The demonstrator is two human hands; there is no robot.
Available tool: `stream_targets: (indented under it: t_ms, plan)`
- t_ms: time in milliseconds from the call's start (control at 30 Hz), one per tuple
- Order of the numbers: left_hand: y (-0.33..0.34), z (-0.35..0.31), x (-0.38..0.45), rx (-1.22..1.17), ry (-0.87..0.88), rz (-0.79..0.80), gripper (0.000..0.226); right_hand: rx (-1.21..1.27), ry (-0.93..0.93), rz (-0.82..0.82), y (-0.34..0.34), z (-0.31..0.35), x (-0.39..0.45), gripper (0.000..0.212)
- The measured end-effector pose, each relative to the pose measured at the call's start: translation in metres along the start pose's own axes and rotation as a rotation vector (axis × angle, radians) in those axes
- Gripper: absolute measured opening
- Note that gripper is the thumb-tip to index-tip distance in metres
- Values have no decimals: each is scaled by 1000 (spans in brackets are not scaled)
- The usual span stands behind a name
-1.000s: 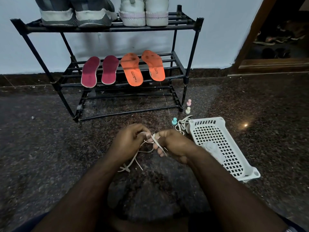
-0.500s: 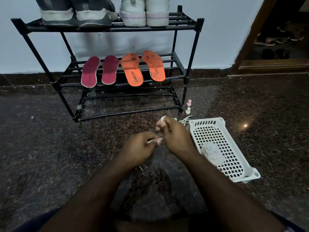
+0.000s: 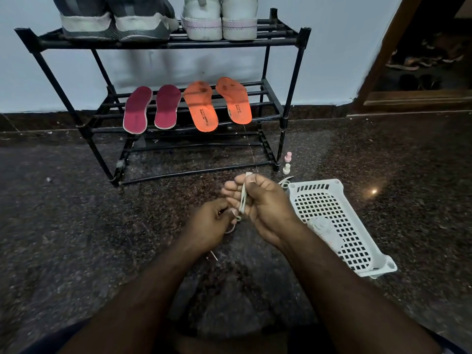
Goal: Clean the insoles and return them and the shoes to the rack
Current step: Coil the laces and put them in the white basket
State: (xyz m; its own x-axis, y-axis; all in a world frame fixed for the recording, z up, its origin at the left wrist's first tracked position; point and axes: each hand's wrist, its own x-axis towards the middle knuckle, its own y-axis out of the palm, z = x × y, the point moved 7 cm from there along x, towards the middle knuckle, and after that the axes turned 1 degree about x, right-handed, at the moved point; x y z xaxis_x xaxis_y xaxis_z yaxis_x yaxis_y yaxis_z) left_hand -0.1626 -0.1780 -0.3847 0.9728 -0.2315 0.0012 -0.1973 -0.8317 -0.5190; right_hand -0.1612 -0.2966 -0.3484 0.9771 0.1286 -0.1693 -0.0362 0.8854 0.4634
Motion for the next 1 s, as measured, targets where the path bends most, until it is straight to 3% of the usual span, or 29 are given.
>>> stream_targets:
  t_ms: [167, 233, 300, 333, 433, 533, 667, 800, 867, 1000]
  plan:
    - [0, -12, -4, 126, 48, 67, 11, -919, -321, -129, -16, 10, 4, 21]
    - [-9, -16, -4, 123, 63, 35, 6, -1201, -288, -106, -15, 8, 5, 20]
    - [-21, -19, -3, 119, 93, -22, 6, -1332, -162, -66, -19, 3, 7, 21]
    - [-26, -20, -4, 129, 112, -59, 7, -1258, -53, -35, -22, -3, 7, 23]
    - [-36, -18, -1, 102, 138, -134, 12, -709, 289, 88, -17, -24, -3, 29]
    - [-35, -15, 0, -83, 112, -162, 21, -304, 433, 218, -4, -26, -13, 27]
    - [-24, -21, -2, -213, 70, -134, 31, 71, 373, 251, 7, -13, -13, 22]
    - [0, -7, 0, -41, 18, -8, 26, 268, 90, 82, 2, 2, 0, 19]
    - [10, -10, -3, 37, 31, 63, 22, 26, -76, -13, -6, 10, 5, 21]
    - [2, -31, -7, 177, 133, 44, 14, -1055, -309, -100, -12, 13, 4, 18]
